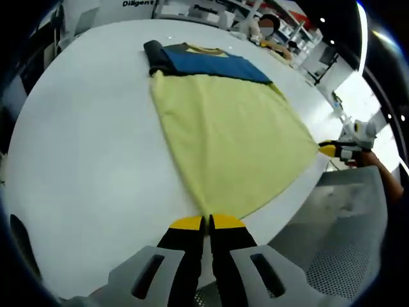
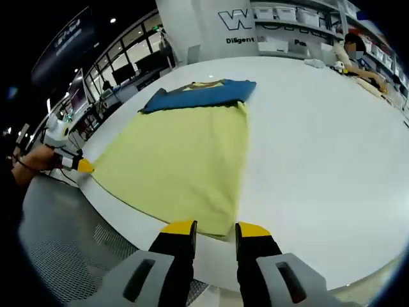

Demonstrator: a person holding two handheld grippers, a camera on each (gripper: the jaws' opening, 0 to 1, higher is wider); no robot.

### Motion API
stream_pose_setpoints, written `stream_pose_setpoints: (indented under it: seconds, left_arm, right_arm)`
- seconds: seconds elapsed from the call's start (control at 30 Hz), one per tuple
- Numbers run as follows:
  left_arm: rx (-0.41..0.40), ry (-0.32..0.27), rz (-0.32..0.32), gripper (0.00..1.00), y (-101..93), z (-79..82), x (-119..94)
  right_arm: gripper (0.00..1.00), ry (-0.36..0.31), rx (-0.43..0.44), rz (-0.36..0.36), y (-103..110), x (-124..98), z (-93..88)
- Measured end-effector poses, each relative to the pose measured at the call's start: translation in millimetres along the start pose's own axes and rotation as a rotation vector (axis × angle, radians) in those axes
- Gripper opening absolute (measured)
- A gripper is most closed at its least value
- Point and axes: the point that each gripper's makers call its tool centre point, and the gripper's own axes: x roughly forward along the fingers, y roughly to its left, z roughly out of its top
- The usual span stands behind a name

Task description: Fold the garment on the visible template until the final outline fits inside the template.

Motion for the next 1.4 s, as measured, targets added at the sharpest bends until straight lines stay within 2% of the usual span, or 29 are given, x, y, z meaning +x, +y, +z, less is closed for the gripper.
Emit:
stream_pose_setpoints:
  seconds: [0.1,0.2,0.33,0.53,0.63,0.83,1.0,1.13,1.3,1.4]
  left_arm:
    - [-0.002,-0.002,-0.001,0.00,0.0,-0.1,-0.1]
    - [-0.019,-0.008,-0.010,0.00,0.0,-0.1,0.8]
    - [-0.054,-0.033,-0.034,0.08,-4.7,3.2,0.4]
    - [-0.023,-0.018,-0.005,0.00,-0.4,4.2,3.7]
    - [0.009,0.000,0.006,0.00,-2.0,2.9,5.4]
    - [0.016,0.031,0.008,0.00,-0.9,-2.4,3.5]
    - [0.020,0.060,0.003,0.00,-1.6,-10.3,1.4]
    - [0.072,0.122,-0.001,0.00,-4.0,-22.2,-5.5]
    - [0.102,0.168,-0.008,0.00,-5.5,-36.2,-10.4]
    - [0.119,0.197,-0.021,0.00,-7.9,-44.2,-14.4]
  right_arm:
    - [0.14,-0.009,0.051,0.031,4.9,2.6,1.8]
    - [0.12,-0.010,0.058,0.030,4.7,5.6,3.1]
    - [0.10,-0.013,0.060,0.034,4.8,6.8,4.9]
    - [0.00,-0.008,0.062,0.023,2.1,7.2,4.1]
    - [0.00,-0.006,0.047,0.023,1.8,6.8,2.7]
    - [0.00,0.001,0.049,0.023,1.6,2.9,1.7]
    - [0.00,0.054,0.020,0.040,5.6,-1.5,-6.2]
    - [0.00,0.110,-0.018,0.057,12.7,-5.7,-15.0]
    - [0.00,0.179,-0.061,0.090,24.5,-12.7,-27.6]
    - [0.00,0.193,-0.084,0.086,27.4,-14.8,-32.2]
